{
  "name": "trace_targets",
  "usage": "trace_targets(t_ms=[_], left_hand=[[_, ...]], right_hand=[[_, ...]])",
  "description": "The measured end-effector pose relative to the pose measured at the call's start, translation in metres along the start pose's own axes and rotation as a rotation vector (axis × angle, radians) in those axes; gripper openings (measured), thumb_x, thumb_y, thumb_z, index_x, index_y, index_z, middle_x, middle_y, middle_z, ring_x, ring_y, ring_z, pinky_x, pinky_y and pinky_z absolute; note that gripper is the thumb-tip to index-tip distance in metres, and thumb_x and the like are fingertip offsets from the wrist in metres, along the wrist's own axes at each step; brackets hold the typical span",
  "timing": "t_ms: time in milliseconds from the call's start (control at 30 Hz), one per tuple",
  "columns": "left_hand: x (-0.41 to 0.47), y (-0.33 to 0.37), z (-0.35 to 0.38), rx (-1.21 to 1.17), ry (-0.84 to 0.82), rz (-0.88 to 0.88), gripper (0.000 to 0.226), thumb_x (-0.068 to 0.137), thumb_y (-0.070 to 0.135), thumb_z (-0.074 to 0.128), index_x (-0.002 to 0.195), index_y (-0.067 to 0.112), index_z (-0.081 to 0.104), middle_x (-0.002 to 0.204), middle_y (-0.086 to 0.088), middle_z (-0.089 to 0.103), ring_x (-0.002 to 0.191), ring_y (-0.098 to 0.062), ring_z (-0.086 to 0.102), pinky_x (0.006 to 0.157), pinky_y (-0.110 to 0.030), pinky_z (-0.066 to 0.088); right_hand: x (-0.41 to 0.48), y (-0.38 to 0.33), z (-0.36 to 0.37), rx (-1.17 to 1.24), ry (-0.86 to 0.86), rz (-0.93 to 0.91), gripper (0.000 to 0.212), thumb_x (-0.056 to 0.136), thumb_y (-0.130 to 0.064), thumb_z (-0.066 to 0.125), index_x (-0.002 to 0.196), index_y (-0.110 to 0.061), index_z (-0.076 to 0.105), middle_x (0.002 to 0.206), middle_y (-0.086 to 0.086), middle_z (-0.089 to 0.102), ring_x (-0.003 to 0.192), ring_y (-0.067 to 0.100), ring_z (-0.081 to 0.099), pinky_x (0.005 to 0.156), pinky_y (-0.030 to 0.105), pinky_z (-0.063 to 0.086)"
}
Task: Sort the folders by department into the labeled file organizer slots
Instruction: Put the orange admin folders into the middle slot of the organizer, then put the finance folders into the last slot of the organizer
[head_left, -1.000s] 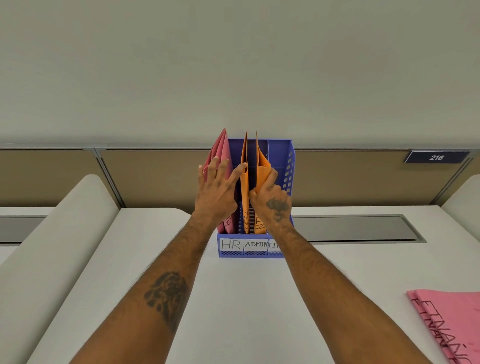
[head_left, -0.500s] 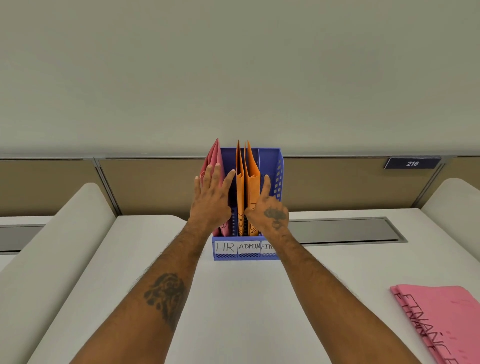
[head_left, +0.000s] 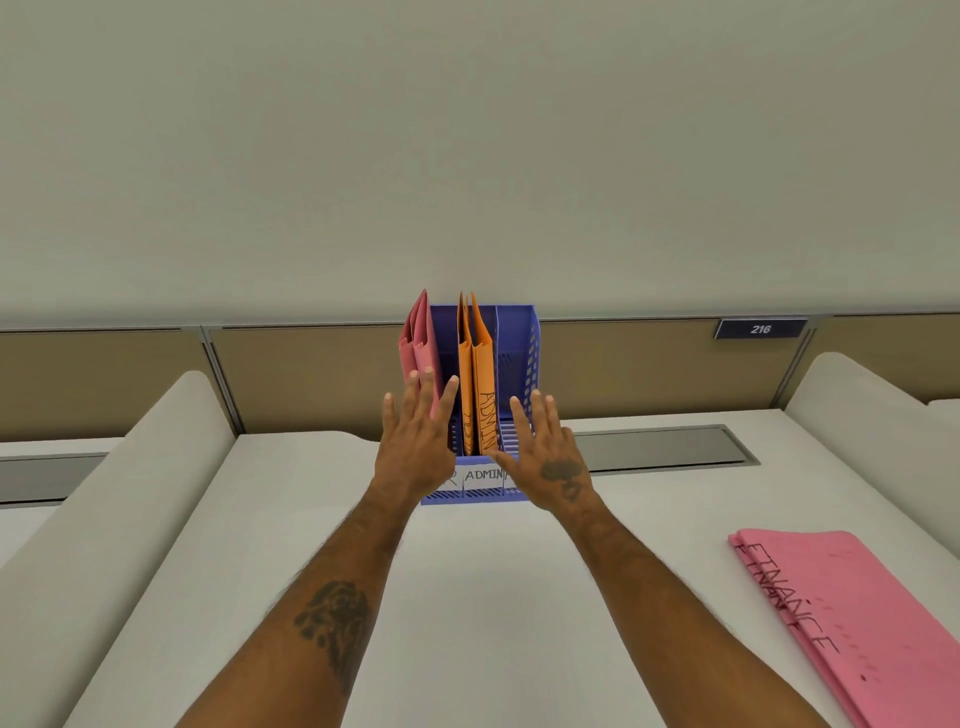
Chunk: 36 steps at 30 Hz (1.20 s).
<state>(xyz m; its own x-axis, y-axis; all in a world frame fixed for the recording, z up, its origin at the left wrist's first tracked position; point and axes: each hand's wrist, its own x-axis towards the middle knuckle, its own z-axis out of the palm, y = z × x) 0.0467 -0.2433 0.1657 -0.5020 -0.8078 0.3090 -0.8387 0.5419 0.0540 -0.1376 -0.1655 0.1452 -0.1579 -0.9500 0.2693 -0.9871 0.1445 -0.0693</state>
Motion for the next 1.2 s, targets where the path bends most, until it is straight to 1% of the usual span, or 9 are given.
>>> trace_targets(t_ms=[133, 300, 433, 533, 600, 667, 800, 1067, 1200], left_hand=[[-0.022, 0.011, 0.005, -0.013, -0.016, 0.027, 0.105, 0.089, 0.042, 0.061, 0.154, 0.028, -0.021, 0.163, -0.009, -0.024, 0.15, -0.03, -0.023, 0.119, -0.057, -0.005], [-0.045, 0.03, 0.009, -0.052, -0.018, 0.055, 0.097, 0.095, 0.054, 0.048, 0.149, 0.028, -0.028, 0.159, -0.005, -0.033, 0.143, -0.024, -0.035, 0.116, -0.052, -0.015], [-0.06, 0.049, 0.01, -0.068, -0.014, 0.068, 0.089, 0.097, 0.057, 0.04, 0.149, 0.028, -0.026, 0.161, -0.006, -0.028, 0.149, -0.026, -0.027, 0.114, -0.051, -0.018], [-0.068, 0.066, 0.012, -0.064, -0.03, 0.058, 0.086, 0.099, 0.057, 0.037, 0.149, 0.028, -0.027, 0.163, -0.007, -0.025, 0.15, -0.027, -0.025, 0.119, -0.055, -0.011], [-0.073, 0.078, 0.014, -0.059, -0.032, 0.055, 0.085, 0.099, 0.057, 0.036, 0.149, 0.028, -0.027, 0.163, -0.007, -0.025, 0.15, -0.027, -0.024, 0.121, -0.057, -0.007], [-0.077, 0.095, 0.017, -0.061, -0.027, 0.057, 0.084, 0.1, 0.056, 0.035, 0.148, 0.028, -0.027, 0.163, -0.007, -0.025, 0.15, -0.026, -0.024, 0.121, -0.057, -0.008], [-0.086, 0.139, 0.023, -0.084, -0.059, 0.055, 0.082, 0.1, 0.056, 0.034, 0.15, 0.03, -0.026, 0.161, -0.006, -0.03, 0.148, -0.025, -0.029, 0.118, -0.056, -0.013], [-0.101, 0.244, 0.038, -0.077, -0.11, 0.062, 0.08, 0.1, 0.061, 0.027, 0.154, 0.027, -0.021, 0.163, -0.007, -0.025, 0.15, -0.027, -0.023, 0.121, -0.057, -0.009], [-0.109, 0.288, 0.051, -0.074, -0.139, 0.074, 0.08, 0.099, 0.061, 0.027, 0.155, 0.026, -0.019, 0.164, -0.009, -0.022, 0.151, -0.029, -0.02, 0.12, -0.057, -0.008]], right_hand=[[-0.03, 0.009, -0.002, 0.0, -0.03, 0.053, 0.088, 0.086, -0.074, 0.018, 0.154, -0.024, -0.008, 0.161, 0.012, -0.015, 0.149, 0.03, -0.011, 0.119, 0.054, 0.013], [-0.061, 0.021, -0.005, 0.009, -0.047, 0.061, 0.106, 0.067, -0.084, -0.016, 0.154, -0.024, -0.006, 0.162, 0.012, -0.01, 0.149, 0.031, -0.009, 0.118, 0.056, 0.012], [-0.081, 0.034, -0.007, -0.007, -0.067, 0.071, 0.101, 0.072, -0.081, -0.01, 0.154, -0.023, -0.005, 0.162, 0.012, -0.008, 0.149, 0.032, -0.005, 0.117, 0.057, 0.013], [-0.093, 0.046, -0.008, -0.02, -0.071, 0.075, 0.099, 0.073, -0.081, -0.012, 0.154, -0.024, -0.006, 0.162, 0.012, -0.008, 0.149, 0.032, -0.005, 0.117, 0.055, 0.009], [-0.103, 0.056, -0.01, -0.021, -0.072, 0.078, 0.093, 0.079, -0.078, -0.001, 0.154, -0.023, -0.003, 0.162, 0.012, -0.006, 0.149, 0.032, -0.004, 0.117, 0.055, 0.006], [-0.114, 0.07, -0.011, -0.028, -0.068, 0.076, 0.09, 0.082, -0.076, 0.006, 0.154, -0.023, -0.001, 0.162, 0.012, -0.005, 0.149, 0.031, -0.004, 0.117, 0.055, 0.006], [-0.139, 0.107, -0.012, -0.052, -0.086, 0.076, 0.089, 0.083, -0.075, 0.006, 0.155, -0.022, -0.001, 0.162, 0.012, -0.005, 0.149, 0.031, -0.006, 0.117, 0.054, 0.005], [-0.195, 0.197, -0.019, -0.029, -0.127, 0.114, 0.104, 0.068, -0.079, -0.02, 0.154, -0.023, -0.005, 0.162, 0.011, -0.01, 0.149, 0.03, -0.01, 0.118, 0.052, 0.001], [-0.222, 0.237, -0.017, -0.007, -0.135, 0.159, 0.103, 0.068, -0.08, -0.02, 0.154, -0.024, -0.007, 0.162, 0.01, -0.011, 0.149, 0.03, -0.011, 0.118, 0.051, 0.0]])
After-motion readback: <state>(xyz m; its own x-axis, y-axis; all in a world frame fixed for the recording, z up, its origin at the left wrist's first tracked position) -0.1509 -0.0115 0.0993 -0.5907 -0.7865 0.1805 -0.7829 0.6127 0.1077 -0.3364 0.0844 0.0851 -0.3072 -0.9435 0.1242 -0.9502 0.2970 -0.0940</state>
